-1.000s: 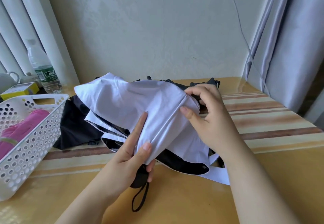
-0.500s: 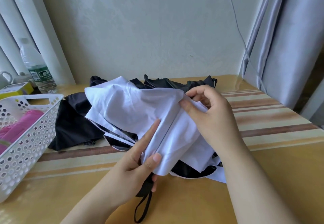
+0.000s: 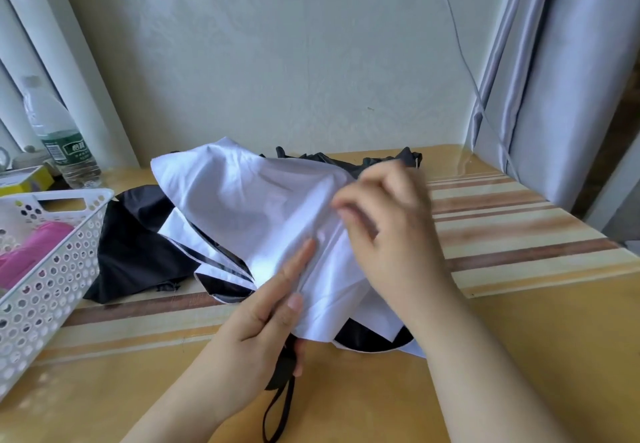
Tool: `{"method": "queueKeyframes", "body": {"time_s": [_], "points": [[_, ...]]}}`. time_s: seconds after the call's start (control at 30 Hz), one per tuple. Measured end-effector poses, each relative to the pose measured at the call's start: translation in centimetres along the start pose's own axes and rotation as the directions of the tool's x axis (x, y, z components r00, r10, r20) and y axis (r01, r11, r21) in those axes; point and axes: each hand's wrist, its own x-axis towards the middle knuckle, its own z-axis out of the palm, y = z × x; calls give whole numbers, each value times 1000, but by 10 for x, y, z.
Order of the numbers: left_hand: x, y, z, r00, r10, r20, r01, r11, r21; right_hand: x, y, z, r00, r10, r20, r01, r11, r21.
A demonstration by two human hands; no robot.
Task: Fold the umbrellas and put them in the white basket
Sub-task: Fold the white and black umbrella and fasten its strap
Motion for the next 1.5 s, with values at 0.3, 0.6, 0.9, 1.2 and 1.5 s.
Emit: {"method": "queueKeyframes", "body": {"time_s": [0.3, 0.6, 0.9, 1.2, 1.5], "points": [[-7, -3, 0, 997, 75, -9, -72, 985, 160, -10, -21, 9, 928, 117, 353, -19, 964, -267], [-2, -11, -3, 996, -11, -83, 18, 996, 89, 0, 6, 2, 974, 153, 167, -164, 985, 55], [3, -7, -16, 953, -25, -302, -46, 973, -227, -4, 13, -2, 715, 619, 325, -662, 749, 30], [4, -11, -26, 920, -5, -391, -109, 957, -267, 1, 16, -8, 588, 663, 463, -808, 509, 297], [7, -13, -47, 920, -28, -391, -136, 913, -385, -1, 12, -14, 554, 336, 762, -779, 530, 334]]}}
